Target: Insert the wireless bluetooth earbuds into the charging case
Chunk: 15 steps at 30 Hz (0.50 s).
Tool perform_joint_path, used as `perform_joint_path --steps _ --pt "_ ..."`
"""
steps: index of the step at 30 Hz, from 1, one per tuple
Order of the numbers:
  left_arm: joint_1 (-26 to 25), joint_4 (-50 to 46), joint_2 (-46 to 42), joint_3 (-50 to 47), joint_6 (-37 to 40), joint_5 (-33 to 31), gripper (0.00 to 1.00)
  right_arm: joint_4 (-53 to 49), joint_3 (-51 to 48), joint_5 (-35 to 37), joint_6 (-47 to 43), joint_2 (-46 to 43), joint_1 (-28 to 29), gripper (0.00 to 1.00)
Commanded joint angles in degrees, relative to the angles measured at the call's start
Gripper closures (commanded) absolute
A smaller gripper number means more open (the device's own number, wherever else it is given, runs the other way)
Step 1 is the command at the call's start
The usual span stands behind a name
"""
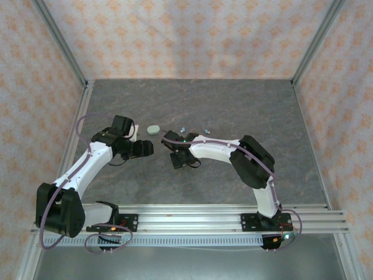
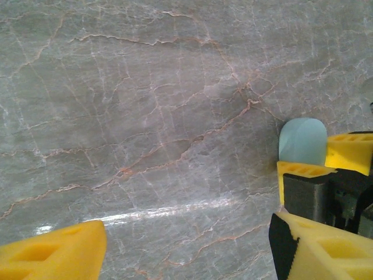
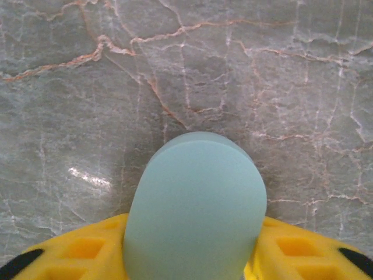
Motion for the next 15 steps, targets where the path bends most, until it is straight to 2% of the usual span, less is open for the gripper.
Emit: perform_joint_path --steps 1,4,9,15 --pt "0.68 0.00 -2.17 2.22 2.07 2.10 0.26 -1.34 -0.43 1.71 -6.65 -3.46 0.04 0.62" --pt "0.56 -0.29 -3.06 3.25 2.38 3.35 0.27 -1.36 -1.81 0.70 -10.74 -6.40 -0.73 0.70" --pt "0.64 -2.02 -2.62 5.85 0.95 7.39 0.26 -0.78 -4.29 -6.11 -16.39 -13.62 -3.43 0.73" --pt "0.39 3.44 -0.85 6.61 -7.25 22.58 0.32 -1.19 -6.17 -15.52 -23.81 -23.80 -4.91 0.75"
